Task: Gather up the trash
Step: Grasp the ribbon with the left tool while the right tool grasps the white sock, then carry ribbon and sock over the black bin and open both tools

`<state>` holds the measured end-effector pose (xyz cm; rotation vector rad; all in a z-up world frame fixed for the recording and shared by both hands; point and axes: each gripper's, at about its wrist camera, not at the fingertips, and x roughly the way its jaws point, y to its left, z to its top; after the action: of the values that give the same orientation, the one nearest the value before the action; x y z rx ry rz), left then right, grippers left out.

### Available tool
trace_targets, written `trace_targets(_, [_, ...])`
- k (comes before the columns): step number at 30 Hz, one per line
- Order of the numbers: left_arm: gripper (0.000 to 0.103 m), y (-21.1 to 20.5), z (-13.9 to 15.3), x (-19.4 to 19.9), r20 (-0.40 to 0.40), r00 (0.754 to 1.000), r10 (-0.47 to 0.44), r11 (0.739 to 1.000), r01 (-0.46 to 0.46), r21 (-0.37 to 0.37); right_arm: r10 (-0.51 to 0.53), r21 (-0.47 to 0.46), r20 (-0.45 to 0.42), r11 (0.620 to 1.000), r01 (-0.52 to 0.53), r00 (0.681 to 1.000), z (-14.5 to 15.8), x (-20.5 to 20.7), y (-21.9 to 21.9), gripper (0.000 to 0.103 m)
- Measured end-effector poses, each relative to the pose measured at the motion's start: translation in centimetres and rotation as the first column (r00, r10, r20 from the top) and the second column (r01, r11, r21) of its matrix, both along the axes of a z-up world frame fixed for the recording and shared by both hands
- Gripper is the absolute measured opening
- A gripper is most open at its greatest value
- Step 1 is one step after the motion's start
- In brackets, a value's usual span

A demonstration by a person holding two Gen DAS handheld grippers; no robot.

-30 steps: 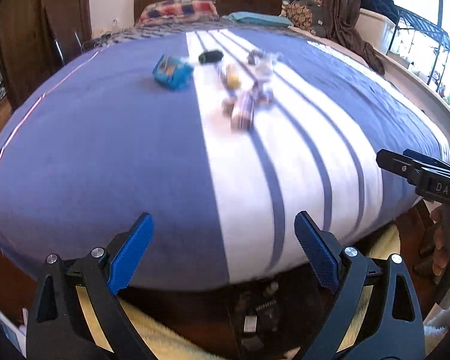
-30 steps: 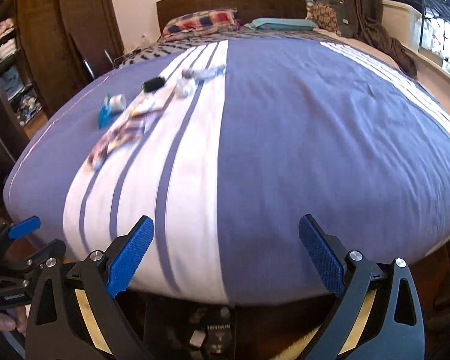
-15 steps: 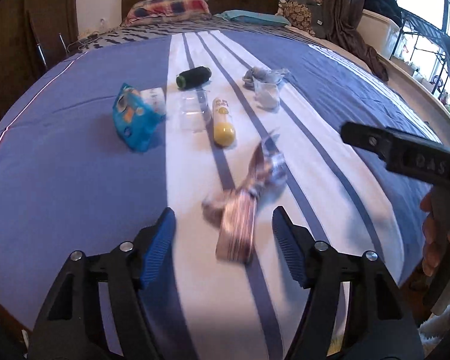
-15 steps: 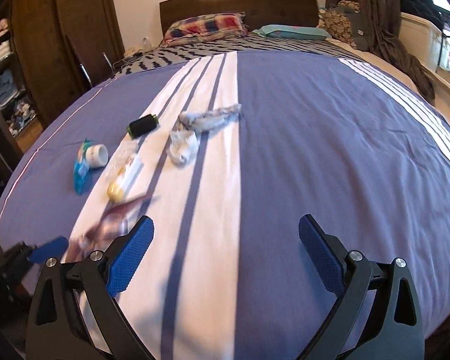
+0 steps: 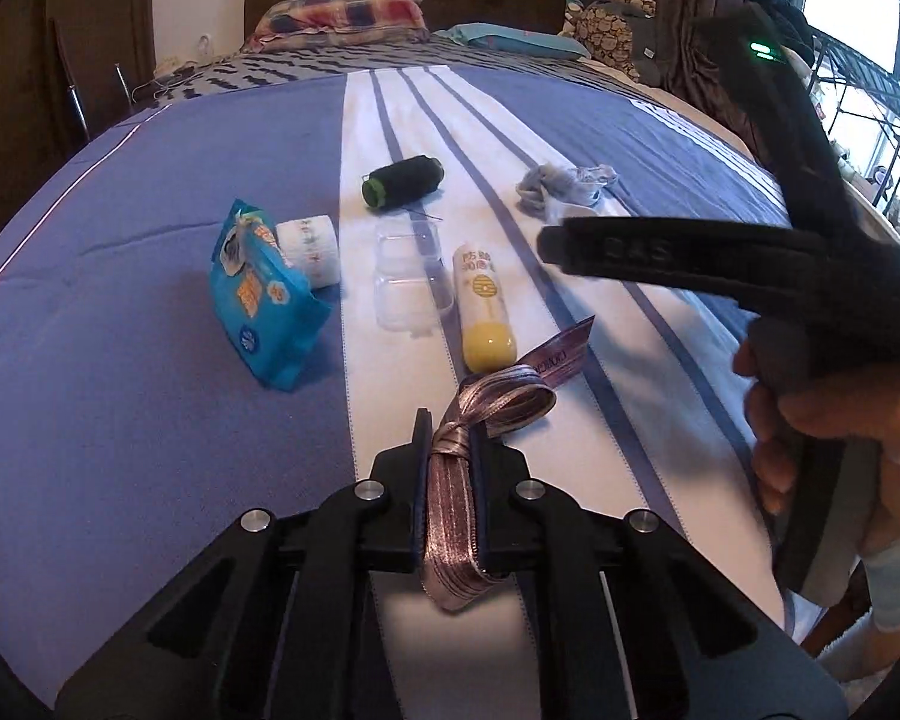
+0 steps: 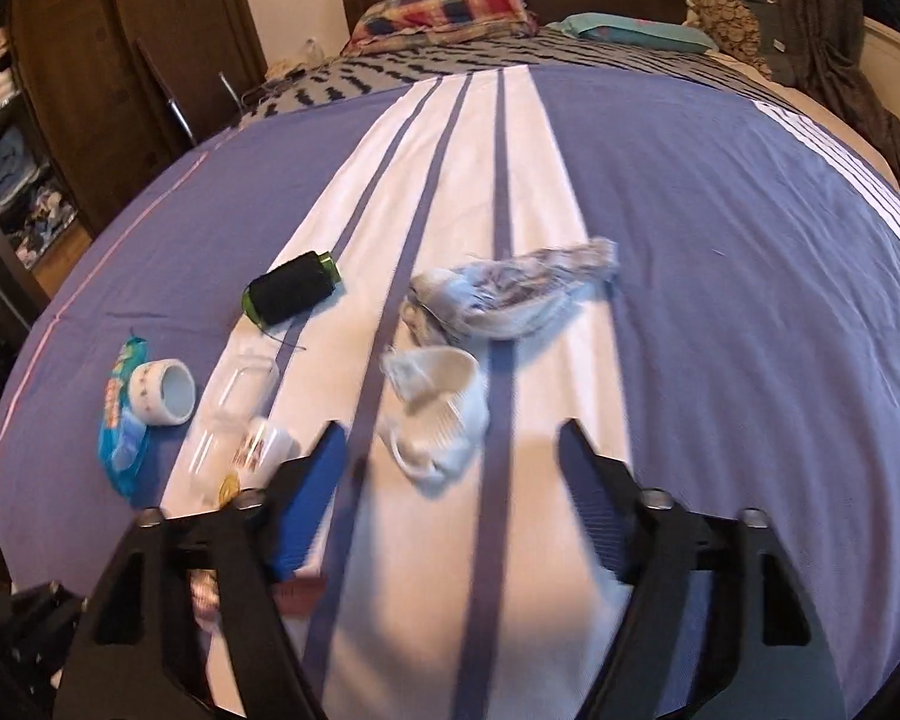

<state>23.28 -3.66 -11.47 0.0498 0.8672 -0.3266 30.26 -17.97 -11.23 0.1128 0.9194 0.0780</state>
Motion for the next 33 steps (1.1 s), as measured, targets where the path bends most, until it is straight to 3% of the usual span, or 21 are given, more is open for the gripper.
trace_targets(1, [0.01, 0.0, -0.1, -0.1, 0.002, 1.0, -0.001, 1.0, 0.001, 0.001, -0.004, -0.01, -0.003, 1.0, 0.004, 1.0, -0.1, 0.1, 0.1, 0.053])
trace_targets(3, [0.01, 0.0, -0.1, -0.4, 0.004, 1.0, -0.001, 1.0, 0.001, 0.001, -0.01, -0.015, 0.005, 1.0, 0.01, 1.0, 0.0, -0.1, 0.1, 0.03])
trace_targets(5, [0.009, 0.1, 0.0, -0.8, 0.003, 1.0, 0.0, 1.0, 0.0, 0.0, -0.004, -0.011, 0.012, 1.0, 0.004, 1.0, 0.1, -0.4, 0.0, 0.021])
trace_targets(13, [0.009, 0.4, 0.8, -3.4, 0.005, 1.0, -0.018, 1.0, 0.018, -0.009, 0.021, -0.006, 0.053, 1.0, -0.021, 0.998, 1.4, -5.3, -0.8, 0.019])
trace_targets(25, [0.009, 1.5, 3.2, -11.5, 0.045, 0.999, -0.026, 0.998, 0.029, -0.059, 0.066, 0.008, 0.173, 0.998, -0.068, 0.983, 5.5, -17.6, -0.3, 0.019])
trace_targets(33, [0.009, 2.3, 3.3, -17.5, 0.059, 0.998, -0.016, 0.997, 0.02, -0.07, 0.092, -0.013, 0.196, 0.996, -0.091, 0.976, 5.2, -24.3, 0.6, 0.019])
